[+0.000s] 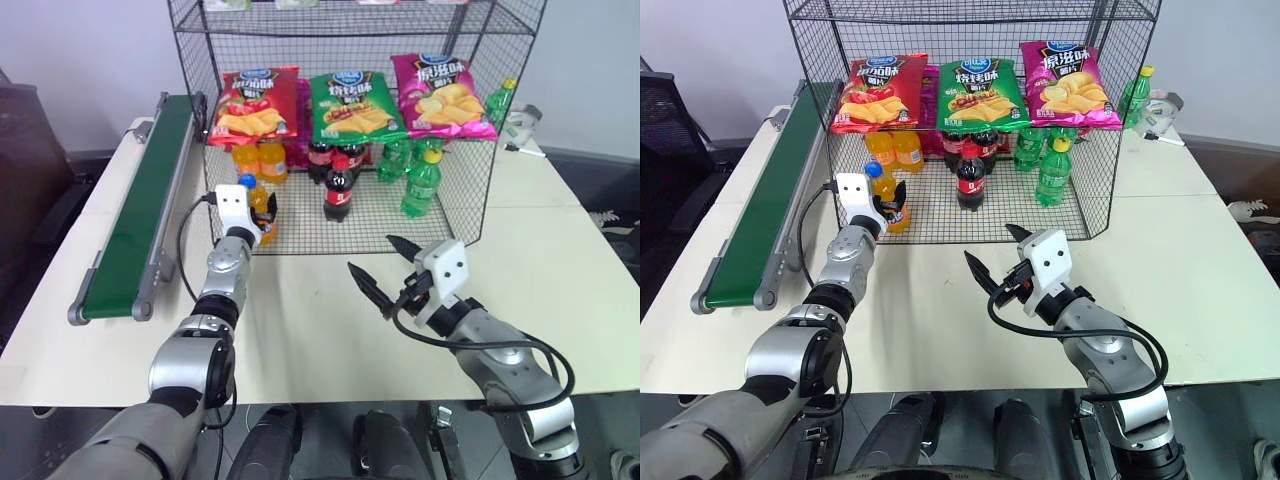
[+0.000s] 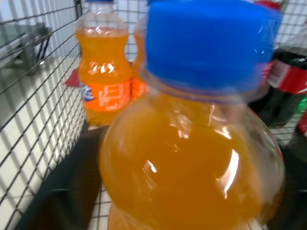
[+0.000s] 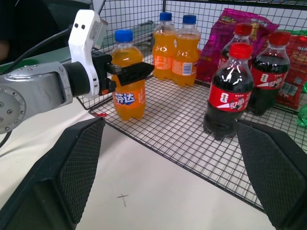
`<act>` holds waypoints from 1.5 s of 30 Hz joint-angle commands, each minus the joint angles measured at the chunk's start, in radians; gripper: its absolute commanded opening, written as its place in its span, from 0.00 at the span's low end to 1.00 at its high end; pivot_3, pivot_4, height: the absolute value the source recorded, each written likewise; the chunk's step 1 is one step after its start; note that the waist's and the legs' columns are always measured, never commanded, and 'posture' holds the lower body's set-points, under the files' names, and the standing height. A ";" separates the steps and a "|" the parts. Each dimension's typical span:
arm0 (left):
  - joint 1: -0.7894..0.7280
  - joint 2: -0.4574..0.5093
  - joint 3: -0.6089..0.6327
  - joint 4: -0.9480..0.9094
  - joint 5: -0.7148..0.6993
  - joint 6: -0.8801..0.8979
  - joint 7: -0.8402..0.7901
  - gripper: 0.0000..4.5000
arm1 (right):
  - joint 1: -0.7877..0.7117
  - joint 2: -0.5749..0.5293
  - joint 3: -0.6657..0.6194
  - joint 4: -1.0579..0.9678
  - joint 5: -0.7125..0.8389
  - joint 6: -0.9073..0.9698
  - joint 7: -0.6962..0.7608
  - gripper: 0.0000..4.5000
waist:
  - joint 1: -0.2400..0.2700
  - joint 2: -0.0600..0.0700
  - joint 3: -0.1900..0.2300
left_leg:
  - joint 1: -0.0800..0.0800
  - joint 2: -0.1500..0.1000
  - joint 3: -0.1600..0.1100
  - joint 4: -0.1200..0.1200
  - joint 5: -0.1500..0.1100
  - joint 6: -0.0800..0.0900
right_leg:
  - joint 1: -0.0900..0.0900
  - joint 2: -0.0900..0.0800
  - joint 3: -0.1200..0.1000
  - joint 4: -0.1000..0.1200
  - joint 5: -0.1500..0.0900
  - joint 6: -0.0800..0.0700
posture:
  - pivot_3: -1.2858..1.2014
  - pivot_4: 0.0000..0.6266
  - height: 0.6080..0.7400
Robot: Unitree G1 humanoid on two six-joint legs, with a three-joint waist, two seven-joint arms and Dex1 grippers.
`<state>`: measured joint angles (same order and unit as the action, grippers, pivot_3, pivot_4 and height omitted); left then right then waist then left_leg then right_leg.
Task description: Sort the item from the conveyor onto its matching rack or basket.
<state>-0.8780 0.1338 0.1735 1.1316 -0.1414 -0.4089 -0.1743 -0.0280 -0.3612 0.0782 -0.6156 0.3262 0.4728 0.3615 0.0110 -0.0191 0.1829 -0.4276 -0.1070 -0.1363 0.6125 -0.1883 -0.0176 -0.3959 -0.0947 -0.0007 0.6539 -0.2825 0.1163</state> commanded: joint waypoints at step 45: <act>0.777 0.615 0.239 -1.425 -0.433 1.015 -0.451 0.98 | -0.003 0.012 0.002 -0.027 0.020 -0.030 0.055 1.00 | -0.019 0.002 0.000 | 0.001 0.001 0.000 -0.002 0.000 0.000 | -0.005 -0.002 0.003 0.001 -0.002 -0.004 | 0.52 0.24 1.00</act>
<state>-0.1004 0.7300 0.3733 -0.2516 -0.5557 0.6061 -0.6122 -0.0251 -0.3555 0.0909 -0.6208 0.3331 0.4665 0.4123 -0.0078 -0.0168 0.1825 -0.4265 -0.1054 -0.1364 0.6105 -0.1887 -0.0180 -0.4009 -0.0968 0.0024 0.6544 -0.2846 0.1121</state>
